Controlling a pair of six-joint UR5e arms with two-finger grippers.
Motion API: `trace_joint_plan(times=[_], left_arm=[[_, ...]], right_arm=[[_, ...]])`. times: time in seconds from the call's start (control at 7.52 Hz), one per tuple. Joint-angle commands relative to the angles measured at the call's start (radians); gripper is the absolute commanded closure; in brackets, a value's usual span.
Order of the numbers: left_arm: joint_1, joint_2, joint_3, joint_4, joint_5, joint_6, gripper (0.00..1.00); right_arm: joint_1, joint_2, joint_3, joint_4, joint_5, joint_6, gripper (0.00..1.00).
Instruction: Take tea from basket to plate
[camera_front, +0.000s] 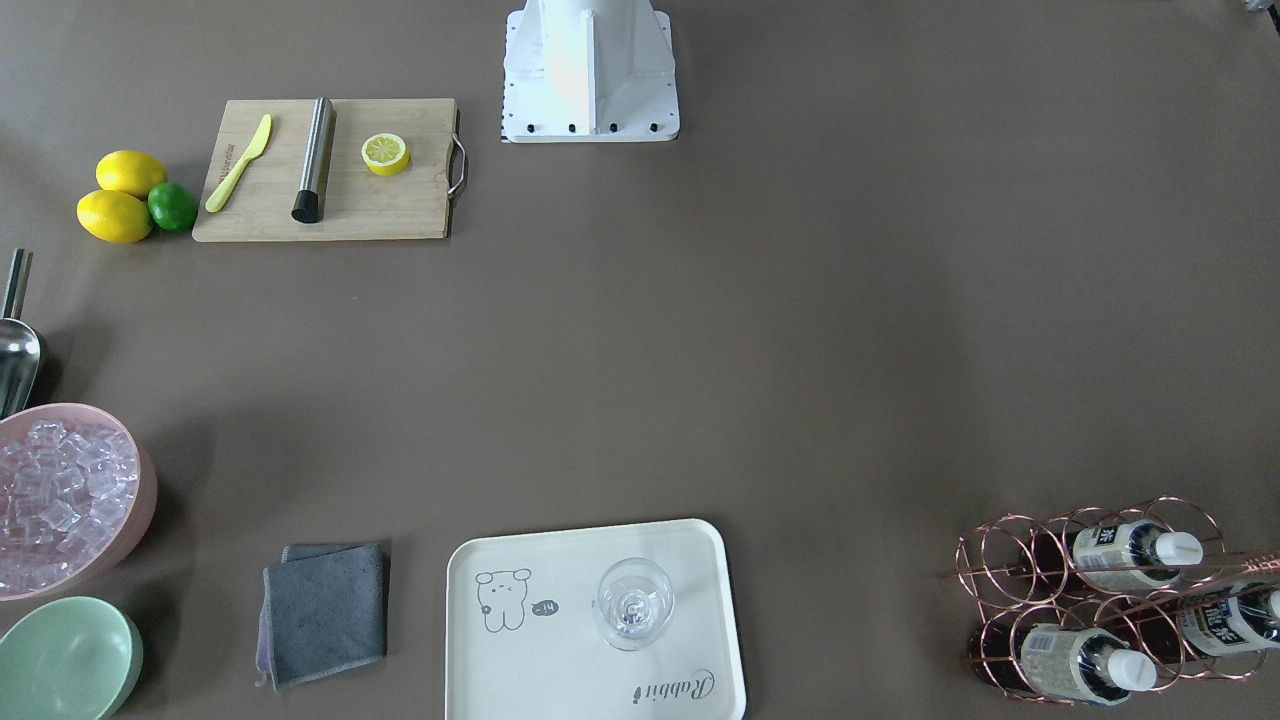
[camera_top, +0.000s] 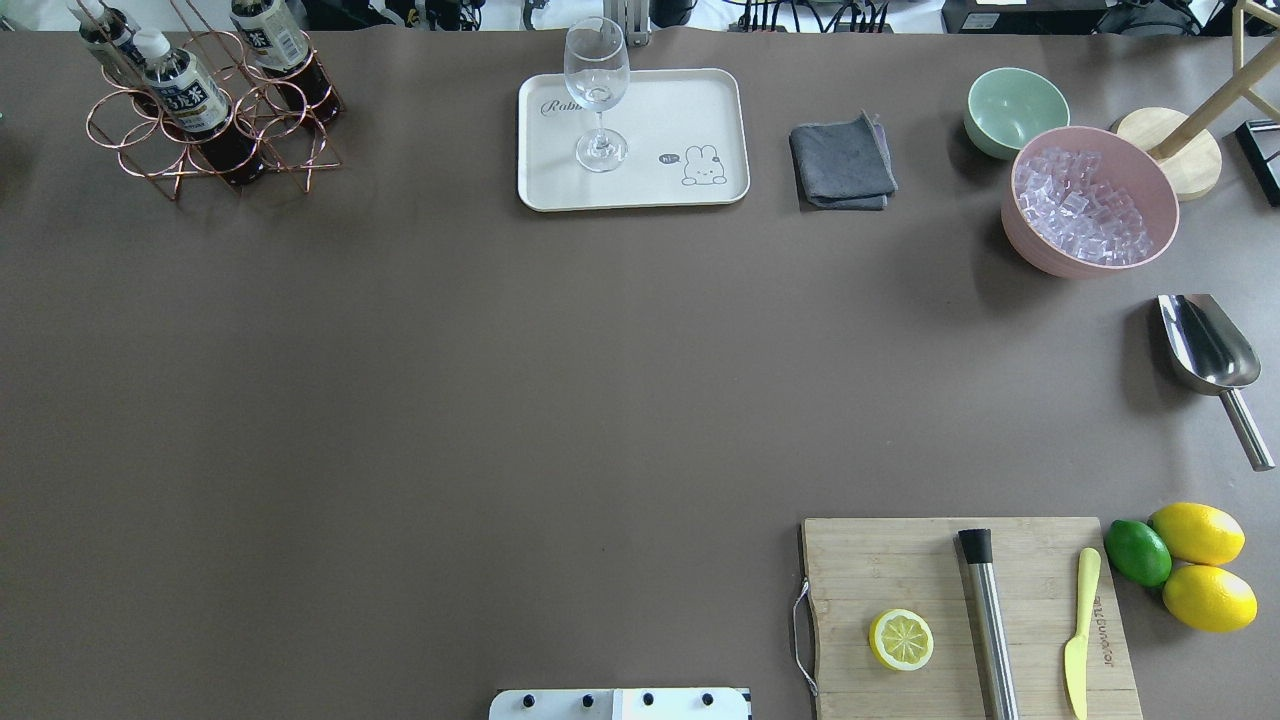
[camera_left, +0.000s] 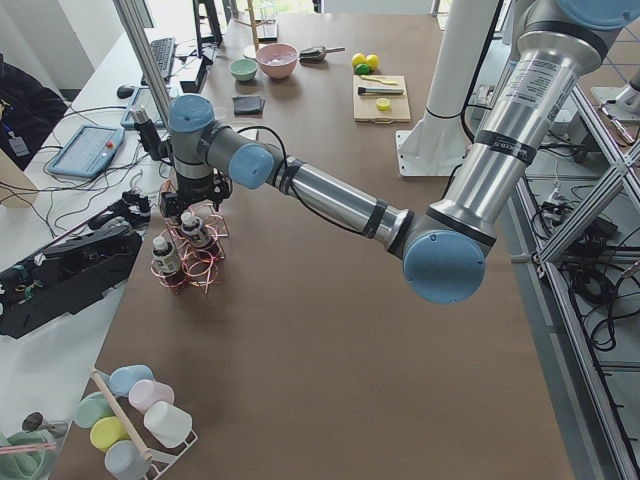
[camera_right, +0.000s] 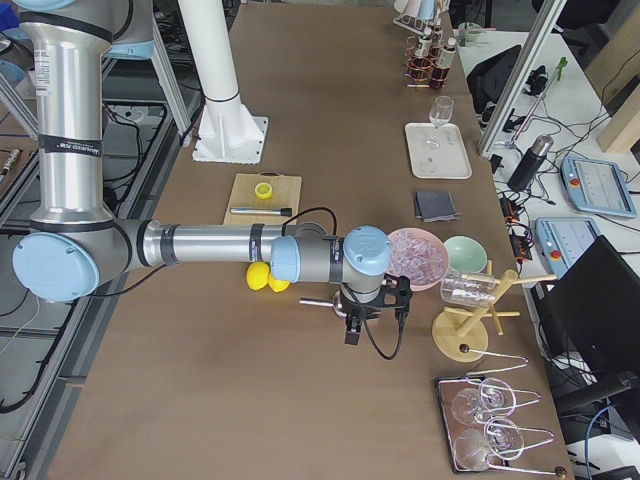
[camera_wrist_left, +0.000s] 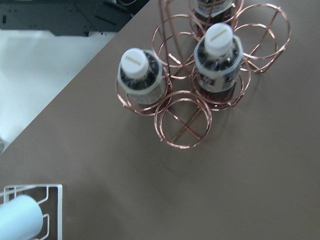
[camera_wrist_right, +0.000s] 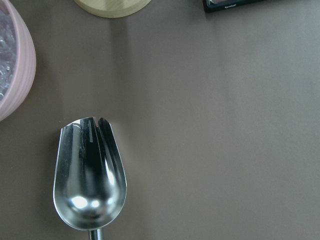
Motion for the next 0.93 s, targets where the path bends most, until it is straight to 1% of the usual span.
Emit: trace_joint_plan(times=[0.0, 0.13, 0.27, 0.4, 0.53, 0.67, 0.8], left_arm=[[0.027, -0.100, 0.082, 0.008, 0.006, 0.159, 0.02], [0.027, -0.169, 0.160, 0.008, 0.008, 0.219, 0.02], [-0.001, -0.178, 0.173, 0.010, 0.005, 0.330, 0.02], [-0.023, -0.197, 0.179, 0.060, 0.003, 0.429, 0.02], [-0.029, -0.217, 0.193, 0.086, 0.008, 0.471, 0.02], [-0.023, -0.249, 0.242, 0.087, 0.008, 0.473, 0.02], [-0.013, -0.271, 0.270, 0.087, 0.008, 0.473, 0.02]], right_arm=[[0.000, 0.001, 0.002, 0.000, 0.001, 0.000, 0.01], [0.000, 0.001, 0.002, -0.001, 0.001, 0.000, 0.01], [0.000, -0.001, 0.002, -0.001, 0.001, 0.001, 0.01], [0.000, -0.001, 0.002, 0.000, -0.001, 0.001, 0.01], [0.000, 0.001, 0.000, -0.001, -0.001, 0.000, 0.01], [0.000, -0.001, 0.002, -0.001, 0.001, 0.001, 0.01], [0.000, -0.001, 0.002, 0.000, -0.001, 0.001, 0.01]])
